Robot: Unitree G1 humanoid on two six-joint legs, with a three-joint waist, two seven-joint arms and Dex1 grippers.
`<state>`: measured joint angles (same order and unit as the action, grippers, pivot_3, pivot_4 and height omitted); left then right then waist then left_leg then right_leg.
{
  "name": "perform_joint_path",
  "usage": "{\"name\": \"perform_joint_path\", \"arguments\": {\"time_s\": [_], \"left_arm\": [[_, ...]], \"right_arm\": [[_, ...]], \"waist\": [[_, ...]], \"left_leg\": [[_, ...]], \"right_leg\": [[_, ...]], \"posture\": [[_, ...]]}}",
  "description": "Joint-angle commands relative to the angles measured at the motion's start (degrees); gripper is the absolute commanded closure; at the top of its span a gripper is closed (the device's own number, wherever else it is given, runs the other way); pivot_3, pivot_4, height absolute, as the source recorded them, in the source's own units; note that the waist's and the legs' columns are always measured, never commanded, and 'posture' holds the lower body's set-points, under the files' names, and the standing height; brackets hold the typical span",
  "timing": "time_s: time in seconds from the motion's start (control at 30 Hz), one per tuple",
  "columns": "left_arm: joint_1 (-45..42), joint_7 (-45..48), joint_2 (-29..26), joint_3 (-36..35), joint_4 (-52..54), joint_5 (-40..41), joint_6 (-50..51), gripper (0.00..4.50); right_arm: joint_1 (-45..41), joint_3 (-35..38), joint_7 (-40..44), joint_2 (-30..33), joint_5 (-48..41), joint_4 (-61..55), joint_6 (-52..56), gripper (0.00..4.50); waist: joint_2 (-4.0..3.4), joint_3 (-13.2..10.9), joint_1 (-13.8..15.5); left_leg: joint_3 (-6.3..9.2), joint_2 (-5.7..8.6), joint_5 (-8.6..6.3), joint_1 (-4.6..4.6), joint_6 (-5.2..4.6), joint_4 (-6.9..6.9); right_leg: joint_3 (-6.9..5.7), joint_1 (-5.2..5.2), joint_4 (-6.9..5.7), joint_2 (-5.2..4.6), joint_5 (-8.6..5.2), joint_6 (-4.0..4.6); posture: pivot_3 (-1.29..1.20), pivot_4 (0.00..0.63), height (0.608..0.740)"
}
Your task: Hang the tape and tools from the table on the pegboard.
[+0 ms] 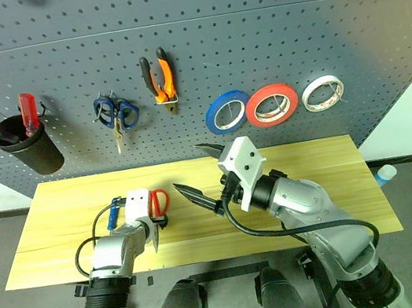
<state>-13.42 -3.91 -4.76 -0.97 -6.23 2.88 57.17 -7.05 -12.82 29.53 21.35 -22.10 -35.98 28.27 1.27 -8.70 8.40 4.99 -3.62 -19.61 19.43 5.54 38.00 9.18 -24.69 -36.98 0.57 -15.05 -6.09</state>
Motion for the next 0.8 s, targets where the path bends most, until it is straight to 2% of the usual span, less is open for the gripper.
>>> {"name": "perform_joint_path", "arguments": {"time_s": [0.03,0.2,0.23,0.33,0.57,0.6,0.8], "left_arm": [[1.3,-0.1,0.6,-0.5,0.3,-0.1,1.1,0.00],[1.8,0.0,1.0,-1.0,0.1,-0.2,1.2,0.00],[1.8,0.0,1.1,-1.1,0.1,-0.2,1.2,0.19],[1.8,0.1,1.2,-1.2,0.1,-0.2,1.4,0.88],[1.8,0.3,1.5,-1.4,0.7,-0.2,2.0,3.28],[1.8,0.4,1.5,-1.4,0.8,-0.1,2.1,3.45],[1.9,0.5,1.7,-1.3,1.2,-0.1,2.6,3.45]], "right_arm": [[-0.7,0.8,-0.4,-0.2,-0.3,-2.6,-0.5,0.07],[-0.9,1.3,-0.2,-0.3,-1.6,-3.2,-0.1,0.07],[-0.9,1.5,0.0,-0.1,-2.3,-3.5,0.5,0.02],[-0.5,1.9,1.2,1.5,-4.7,-4.6,3.5,0.00],[1.4,1.1,3.5,6.1,-6.2,-6.4,6.8,0.00],[1.4,1.2,3.4,6.0,-6.3,-6.4,6.8,0.00],[0.7,1.3,2.9,5.5,-6.1,-6.3,6.5,0.00]], "waist": [[-0.01,0.0,0.0],[-0.02,0.0,-0.1],[-0.02,0.0,-0.1],[-0.03,0.0,-0.2],[-0.05,-0.1,-1.2],[-0.06,-0.1,-1.4],[-0.09,-0.1,-1.9]], "left_leg": [[0.00,0.00,0.00,0.00,0.00,0.00],[0.00,0.00,0.00,0.00,0.00,-0.01],[0.00,0.00,0.00,0.00,0.00,-0.01],[0.00,0.00,0.00,0.00,0.00,-0.02],[0.00,0.00,-0.01,-0.01,-0.01,-0.05],[0.00,0.00,-0.01,0.00,-0.01,-0.05],[0.01,0.00,-0.01,0.01,0.00,-0.05]], "right_leg": [[0.00,0.00,0.00,0.00,0.00,0.00],[0.00,0.00,0.02,0.00,-0.01,-0.01],[0.00,0.00,0.02,0.00,-0.02,-0.01],[0.00,0.00,0.03,0.00,-0.02,-0.02],[0.00,0.00,0.05,0.00,-0.06,-0.05],[0.01,0.00,0.05,0.00,-0.07,-0.08],[0.01,0.00,0.08,0.00,-0.11,-0.14]], "posture": [[0.26,0.139,0.727],[0.26,0.140,0.727],[0.26,0.141,0.727],[0.26,0.141,0.727],[0.26,0.145,0.727],[0.26,0.145,0.727],[0.26,0.143,0.727]]}}
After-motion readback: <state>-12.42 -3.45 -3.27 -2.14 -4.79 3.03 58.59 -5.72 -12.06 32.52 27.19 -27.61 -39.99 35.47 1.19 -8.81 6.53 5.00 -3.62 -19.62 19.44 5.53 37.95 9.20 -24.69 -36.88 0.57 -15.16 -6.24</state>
